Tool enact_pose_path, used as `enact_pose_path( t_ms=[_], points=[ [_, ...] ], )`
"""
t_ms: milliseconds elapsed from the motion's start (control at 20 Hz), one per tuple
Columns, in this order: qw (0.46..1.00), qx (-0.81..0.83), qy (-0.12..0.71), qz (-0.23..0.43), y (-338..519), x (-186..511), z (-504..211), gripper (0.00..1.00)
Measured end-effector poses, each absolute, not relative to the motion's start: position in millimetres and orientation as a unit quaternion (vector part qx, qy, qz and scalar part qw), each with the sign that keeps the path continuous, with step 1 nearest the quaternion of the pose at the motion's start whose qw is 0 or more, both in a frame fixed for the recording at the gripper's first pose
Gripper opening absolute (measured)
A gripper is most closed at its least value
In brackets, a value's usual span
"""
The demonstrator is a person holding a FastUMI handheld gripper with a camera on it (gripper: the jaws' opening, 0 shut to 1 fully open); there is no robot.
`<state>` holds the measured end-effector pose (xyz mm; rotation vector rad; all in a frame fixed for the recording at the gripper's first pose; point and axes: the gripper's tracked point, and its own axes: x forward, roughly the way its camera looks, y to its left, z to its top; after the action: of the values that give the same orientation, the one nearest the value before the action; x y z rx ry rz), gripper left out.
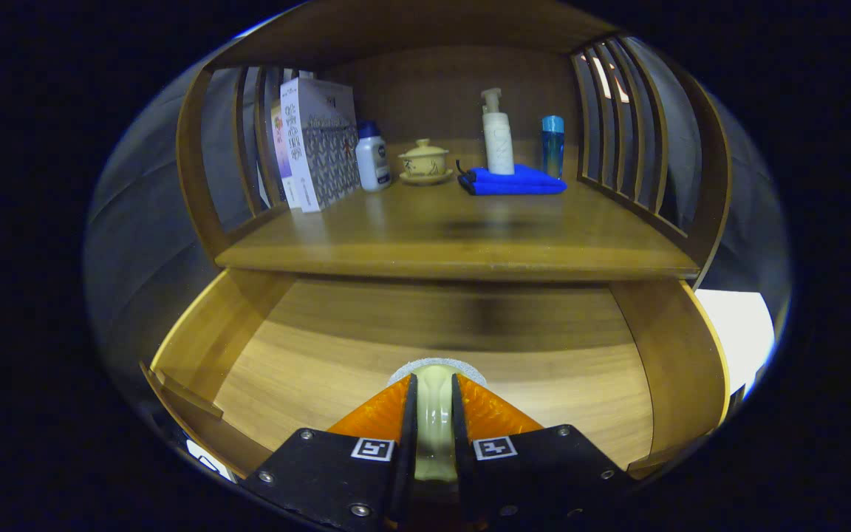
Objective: Pull open the drawer, take out the items inside it, and place them on the countertop above the cabinet.
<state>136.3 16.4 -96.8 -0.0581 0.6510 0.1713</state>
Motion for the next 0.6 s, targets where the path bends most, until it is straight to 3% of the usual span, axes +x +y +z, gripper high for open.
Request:
enact_pose_path(
  t_ms=[600],
  points=[
    [0.967, -0.009, 0.237, 0.089, 34.8, 167.1, -20.0, 0.25]
  ],
)
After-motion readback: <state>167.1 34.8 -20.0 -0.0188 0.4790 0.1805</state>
